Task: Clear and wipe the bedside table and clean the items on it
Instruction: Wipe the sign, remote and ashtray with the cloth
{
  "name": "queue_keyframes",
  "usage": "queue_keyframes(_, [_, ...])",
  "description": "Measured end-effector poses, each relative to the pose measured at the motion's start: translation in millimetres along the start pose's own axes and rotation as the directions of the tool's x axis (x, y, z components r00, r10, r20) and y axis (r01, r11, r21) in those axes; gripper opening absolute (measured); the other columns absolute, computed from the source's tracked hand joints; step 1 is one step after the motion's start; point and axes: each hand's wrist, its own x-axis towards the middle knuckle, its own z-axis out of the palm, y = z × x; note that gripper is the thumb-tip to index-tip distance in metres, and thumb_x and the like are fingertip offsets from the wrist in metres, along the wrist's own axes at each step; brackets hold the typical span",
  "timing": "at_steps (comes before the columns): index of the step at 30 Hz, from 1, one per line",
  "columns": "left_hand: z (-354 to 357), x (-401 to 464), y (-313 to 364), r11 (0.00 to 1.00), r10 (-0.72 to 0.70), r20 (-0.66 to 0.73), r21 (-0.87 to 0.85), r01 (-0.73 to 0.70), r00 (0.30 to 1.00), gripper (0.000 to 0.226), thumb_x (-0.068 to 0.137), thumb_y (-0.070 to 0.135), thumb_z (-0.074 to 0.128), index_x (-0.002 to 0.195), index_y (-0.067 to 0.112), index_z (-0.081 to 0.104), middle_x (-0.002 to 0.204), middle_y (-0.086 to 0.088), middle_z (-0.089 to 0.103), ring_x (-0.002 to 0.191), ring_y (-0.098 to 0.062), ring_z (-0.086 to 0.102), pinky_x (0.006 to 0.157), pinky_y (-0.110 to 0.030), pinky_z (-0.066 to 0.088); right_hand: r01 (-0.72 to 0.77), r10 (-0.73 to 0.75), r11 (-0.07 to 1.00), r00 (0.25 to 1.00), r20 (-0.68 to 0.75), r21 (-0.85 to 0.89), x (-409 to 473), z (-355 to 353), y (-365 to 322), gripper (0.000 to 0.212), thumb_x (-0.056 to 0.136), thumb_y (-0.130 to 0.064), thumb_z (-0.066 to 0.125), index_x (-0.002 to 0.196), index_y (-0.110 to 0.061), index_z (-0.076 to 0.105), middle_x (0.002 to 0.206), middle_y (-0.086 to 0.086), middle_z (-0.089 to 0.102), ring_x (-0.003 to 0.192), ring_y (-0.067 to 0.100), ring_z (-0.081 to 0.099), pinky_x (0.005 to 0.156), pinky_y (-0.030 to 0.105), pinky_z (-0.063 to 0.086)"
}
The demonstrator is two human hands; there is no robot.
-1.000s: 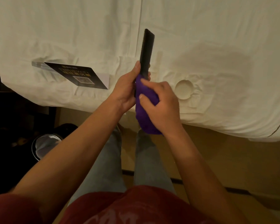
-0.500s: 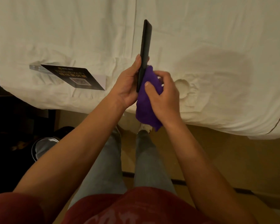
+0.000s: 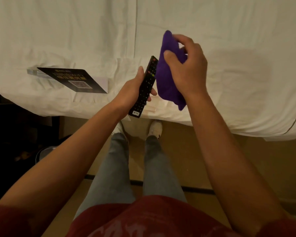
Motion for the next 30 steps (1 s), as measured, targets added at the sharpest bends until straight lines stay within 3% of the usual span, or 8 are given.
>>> queue_keyframes(4, [10, 4, 2, 0.988, 0.055, -0.061, -0.138, -0.063, 0.997, 0.063, 0.106, 0.058, 0.029, 0.106, 0.01, 0.07, 0.082, -0.004, 0.073, 0.07, -0.013, 0.066, 0.073, -0.03, 0.055, 0.026, -0.015, 0.992, 0.996, 0.094, -0.126, -1, 23, -2, 0.043, 0.097, -0.037, 0.062, 0.139, -0.028, 0.06, 0.123, -0.001, 0.06, 0.099, 0.006, 0.057, 0.085, 0.02, 0.048])
queue_keyframes(9, [10, 9, -2, 0.862, -0.047, -0.045, -0.507, 0.018, 0.998, 0.05, 0.107, 0.054, 0.035, 0.112, 0.022, 0.074, 0.105, -0.006, 0.079, 0.097, -0.021, 0.076, 0.079, -0.032, 0.061, -0.005, 0.021, 0.995, 0.988, 0.152, -0.103, -34, 38, 6, 0.039, 0.098, -0.037, 0.062, 0.135, -0.025, 0.064, 0.114, -0.002, 0.06, 0.096, 0.009, 0.057, 0.08, 0.018, 0.046])
queue_keyframes(11, [10, 9, -7, 0.779, -0.125, -0.017, -0.621, 0.087, 0.992, 0.05, 0.106, 0.054, 0.038, 0.109, 0.02, 0.074, 0.102, -0.006, 0.079, 0.093, -0.02, 0.076, 0.073, -0.03, 0.061, 0.007, 0.019, 0.993, 0.978, 0.208, -0.122, -52, 41, 10, 0.039, 0.098, -0.039, 0.062, 0.134, -0.026, 0.065, 0.108, -0.007, 0.053, 0.091, 0.007, 0.053, 0.074, 0.016, 0.039])
queue_keyframes(13, [9, 12, -11, 0.722, -0.181, -0.019, -0.682, 0.12, 0.983, 0.053, 0.106, 0.055, 0.039, 0.106, 0.013, 0.072, 0.093, -0.006, 0.077, 0.085, -0.019, 0.074, 0.071, -0.029, 0.06, 0.016, 0.025, 0.989, 0.962, 0.273, -0.148, -70, 41, 14, 0.039, 0.098, -0.041, 0.061, 0.135, -0.028, 0.065, 0.106, -0.007, 0.052, 0.092, 0.007, 0.052, 0.077, 0.023, 0.041])
queue_keyframes(20, [0, 33, -19, 0.656, -0.23, -0.164, -0.755, 0.028, 0.959, 0.053, 0.106, 0.054, 0.039, 0.117, 0.009, 0.064, 0.088, -0.003, 0.066, 0.067, -0.014, 0.06, 0.062, -0.029, 0.051, 0.009, 0.052, 0.992, 0.88, 0.471, -0.127, -104, 28, 35, 0.037, 0.093, -0.041, 0.065, 0.129, -0.032, 0.068, 0.109, -0.005, 0.064, 0.096, 0.012, 0.061, 0.08, 0.029, 0.047])
queue_keyframes(25, [-7, 44, -14, 0.54, -0.34, -0.268, -0.84, -0.046, 0.901, 0.029, 0.104, 0.039, 0.055, 0.108, 0.011, 0.062, 0.074, -0.006, 0.072, 0.064, -0.017, 0.068, 0.064, -0.03, 0.058, -0.235, 0.222, 0.972, 0.923, 0.314, 0.004, -85, 2, 60, 0.02, 0.089, -0.038, 0.072, 0.108, -0.038, 0.074, 0.099, -0.025, 0.071, 0.092, -0.006, 0.064, 0.078, 0.021, 0.05])
queue_keyframes(28, [-5, 48, -14, 0.65, -0.375, -0.354, -0.76, -0.029, 0.857, 0.018, 0.101, 0.036, 0.06, 0.101, 0.019, 0.065, 0.08, 0.002, 0.074, 0.071, -0.012, 0.073, 0.068, -0.029, 0.058, -0.321, 0.298, 0.945, 0.928, 0.222, 0.071, -66, -12, 70, 0.015, 0.089, -0.039, 0.071, 0.1, -0.048, 0.068, 0.086, -0.042, 0.064, 0.087, -0.02, 0.059, 0.067, 0.008, 0.047])
queue_keyframes(30, [-2, 49, -18, 0.7, -0.351, -0.345, -0.714, 0.0, 0.871, 0.018, 0.1, 0.038, 0.061, 0.103, 0.022, 0.067, 0.09, 0.003, 0.073, 0.077, -0.011, 0.072, 0.064, -0.027, 0.056, -0.317, 0.296, 0.944, 0.936, 0.189, 0.092, -55, -18, 73, 0.016, 0.09, -0.037, 0.071, 0.105, -0.043, 0.07, 0.091, -0.035, 0.067, 0.087, -0.02, 0.059, 0.063, 0.002, 0.045])
